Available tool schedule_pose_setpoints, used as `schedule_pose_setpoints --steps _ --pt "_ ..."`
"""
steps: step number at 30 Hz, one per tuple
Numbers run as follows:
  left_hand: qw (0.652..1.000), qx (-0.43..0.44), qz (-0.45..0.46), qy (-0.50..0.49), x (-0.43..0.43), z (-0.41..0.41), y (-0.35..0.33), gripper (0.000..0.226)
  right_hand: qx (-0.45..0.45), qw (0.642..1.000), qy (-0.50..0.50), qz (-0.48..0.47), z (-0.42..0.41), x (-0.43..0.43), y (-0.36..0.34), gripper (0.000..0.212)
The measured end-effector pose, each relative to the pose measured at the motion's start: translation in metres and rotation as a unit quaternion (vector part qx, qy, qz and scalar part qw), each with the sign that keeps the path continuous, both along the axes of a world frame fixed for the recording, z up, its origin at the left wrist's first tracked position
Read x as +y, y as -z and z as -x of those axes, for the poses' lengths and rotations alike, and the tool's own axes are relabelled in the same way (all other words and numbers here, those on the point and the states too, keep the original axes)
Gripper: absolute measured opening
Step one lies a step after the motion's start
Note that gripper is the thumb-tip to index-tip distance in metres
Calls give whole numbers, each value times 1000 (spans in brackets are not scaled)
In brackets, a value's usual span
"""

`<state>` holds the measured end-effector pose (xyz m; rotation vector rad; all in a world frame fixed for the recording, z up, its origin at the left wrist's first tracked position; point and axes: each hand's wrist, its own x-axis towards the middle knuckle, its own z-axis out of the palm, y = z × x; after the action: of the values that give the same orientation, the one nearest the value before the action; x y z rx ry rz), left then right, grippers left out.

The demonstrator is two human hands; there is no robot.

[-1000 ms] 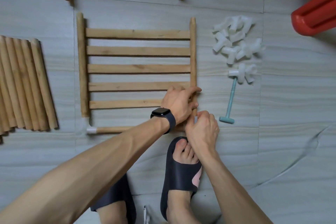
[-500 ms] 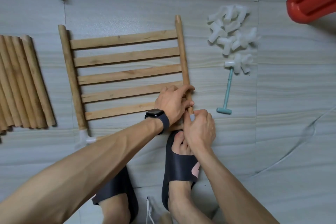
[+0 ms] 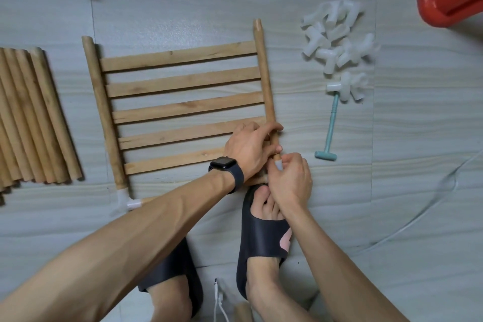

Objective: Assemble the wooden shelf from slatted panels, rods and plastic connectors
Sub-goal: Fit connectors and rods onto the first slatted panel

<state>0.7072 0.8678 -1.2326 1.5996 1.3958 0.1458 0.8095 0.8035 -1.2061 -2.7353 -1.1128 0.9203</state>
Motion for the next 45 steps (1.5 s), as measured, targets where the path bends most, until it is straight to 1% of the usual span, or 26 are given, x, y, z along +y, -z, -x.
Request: schedule_pose_setpoints --steps 3,4,6,7,8,9,11,13,14,15,16,17,18,19,21,22,23,24,25,27,29,32,35,40,45 --pt "999 -16 -20 44 2 12 -8 50 8 1000 -19 -1 -4 -5 -1 25" --pt "997 -8 -45 67 0 22 -11 55 12 1000 -28 -4 -6 -4 -2 26" --pt "981 41 -133 133 -9 52 -14 70 14 999 -46 -6 -11 1 -4 26" --pt "969 74 -168 165 -18 72 -15 82 17 999 -50 -3 -14 3 -6 25" --pt "958 109 -185 191 -29 94 -17 95 22 998 -50 -1 -16 7 -9 25" --pt "947 145 -193 214 -39 116 -18 107 27 998 -49 2 -18 11 -11 25" --pt "927 220 -197 232 -58 155 -18 121 32 998 -50 9 -22 19 -19 30" --pt "920 282 -176 209 -66 180 -23 125 34 997 -62 16 -24 24 -28 38" --pt "918 307 -155 195 -66 185 -27 123 25 996 -79 12 -23 24 -34 40" --pt "916 328 -135 188 -64 185 -32 119 1 994 -113 -12 -20 23 -38 42" --pt "912 345 -120 185 -61 183 -38 115 -33 984 -162 -60 -17 20 -43 46" --pt "910 354 -112 183 -58 181 -43 110 -63 966 -222 -117 -10 16 -48 53" --pt "911 354 -108 179 -54 179 -49 104 -76 941 -288 -161 -1 12 -53 63" --pt "914 349 -109 175 -52 178 -54 100 -74 914 -360 -174 9 9 -57 75" --pt "918 337 -114 175 -48 179 -61 98 -61 863 -487 -120 30 4 -54 98" --pt "917 335 -118 180 -47 180 -64 99 -67 839 -534 -84 40 3 -49 106" --pt "913 340 -125 186 -47 183 -67 100 -80 820 -564 -55 46 5 -43 109" --pt "905 356 -133 193 -48 185 -70 101 -91 812 -575 -34 49 9 -37 107" --pt "893 381 -136 197 -50 190 -72 103 -101 816 -569 -29 50 15 -33 102" --pt "870 437 -120 193 -53 203 -75 106 -125 823 -551 -56 46 26 -27 89" --pt "862 464 -93 183 -56 217 -76 106 -139 818 -553 -79 46 30 -24 79" --pt "869 458 -79 171 -59 223 -72 91 -132 804 -570 -109 47 28 -16 72" --pt "883 436 -75 159 -63 220 -65 76 -130 792 -587 -104 42 37 -15 70" --pt "902 402 -71 140 -64 216 -59 69 -153 776 -605 -90 37 45 -19 56" --pt "900 405 -65 149 -56 215 -65 61 -170 770 -611 -70 41 49 -25 47"
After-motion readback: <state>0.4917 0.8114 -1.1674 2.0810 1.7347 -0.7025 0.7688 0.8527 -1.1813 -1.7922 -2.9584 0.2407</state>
